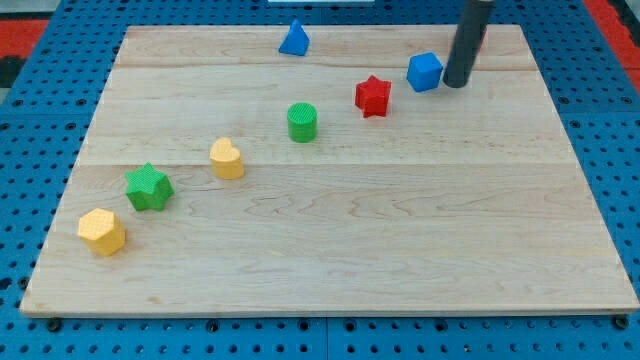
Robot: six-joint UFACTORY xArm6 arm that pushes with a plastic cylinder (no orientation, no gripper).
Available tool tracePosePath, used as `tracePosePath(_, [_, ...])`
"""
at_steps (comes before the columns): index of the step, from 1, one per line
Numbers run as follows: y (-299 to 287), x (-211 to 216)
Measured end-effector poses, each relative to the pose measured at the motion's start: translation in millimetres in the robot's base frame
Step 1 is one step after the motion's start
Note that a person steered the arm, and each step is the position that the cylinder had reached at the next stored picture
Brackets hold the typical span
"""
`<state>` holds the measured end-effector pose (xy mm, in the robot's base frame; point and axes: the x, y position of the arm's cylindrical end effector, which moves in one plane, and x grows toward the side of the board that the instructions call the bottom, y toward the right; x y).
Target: Nudge the blue triangle slightly right
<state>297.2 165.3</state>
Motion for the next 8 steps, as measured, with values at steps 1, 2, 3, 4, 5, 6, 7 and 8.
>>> tracePosePath(1, [-7,-10])
tracePosePath(2, [-16,-10])
tracePosePath(3, [-11,-17])
tracePosePath(4, [-16,-29])
tracePosePath(5, [-24,-62])
tracePosePath(6, [-75,-74])
tracePosePath(7, [-142,-55])
tracePosePath(8, [-218,-37])
